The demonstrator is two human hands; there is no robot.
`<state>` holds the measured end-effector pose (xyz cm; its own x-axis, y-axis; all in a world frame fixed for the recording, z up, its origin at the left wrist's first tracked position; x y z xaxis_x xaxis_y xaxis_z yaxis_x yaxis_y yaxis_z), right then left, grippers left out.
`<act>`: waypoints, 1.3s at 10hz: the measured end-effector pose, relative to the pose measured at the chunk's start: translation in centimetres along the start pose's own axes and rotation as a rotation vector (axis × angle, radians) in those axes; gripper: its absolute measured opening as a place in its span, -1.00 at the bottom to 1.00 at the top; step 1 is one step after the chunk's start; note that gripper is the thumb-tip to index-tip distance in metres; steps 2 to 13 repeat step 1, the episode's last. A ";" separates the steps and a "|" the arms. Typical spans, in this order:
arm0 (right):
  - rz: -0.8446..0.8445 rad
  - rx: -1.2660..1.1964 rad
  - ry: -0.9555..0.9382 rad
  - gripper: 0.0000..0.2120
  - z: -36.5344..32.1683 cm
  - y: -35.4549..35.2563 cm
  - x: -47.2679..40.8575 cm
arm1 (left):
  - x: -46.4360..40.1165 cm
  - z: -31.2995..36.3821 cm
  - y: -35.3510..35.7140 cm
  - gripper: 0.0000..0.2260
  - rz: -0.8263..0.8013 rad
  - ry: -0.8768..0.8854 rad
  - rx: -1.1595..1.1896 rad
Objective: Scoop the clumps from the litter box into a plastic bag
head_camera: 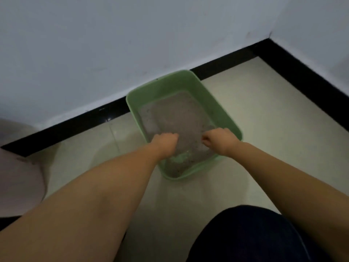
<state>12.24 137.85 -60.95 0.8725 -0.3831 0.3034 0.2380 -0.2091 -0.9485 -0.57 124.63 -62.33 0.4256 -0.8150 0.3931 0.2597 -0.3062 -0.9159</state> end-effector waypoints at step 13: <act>-0.088 -0.069 0.069 -0.75 0.6 -1.9 0.0 | -0.8 0.3 -1.7 -0.71 -0.026 0.088 0.014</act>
Point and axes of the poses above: each hand's wrist, its own x-axis away from the middle knuckle, its own y-axis out of the palm, z = x × y, the point moved 1 cm from there along -x, towards the middle knuckle, and after that the axes turned 6 degrees about z, right-handed, at the moved point
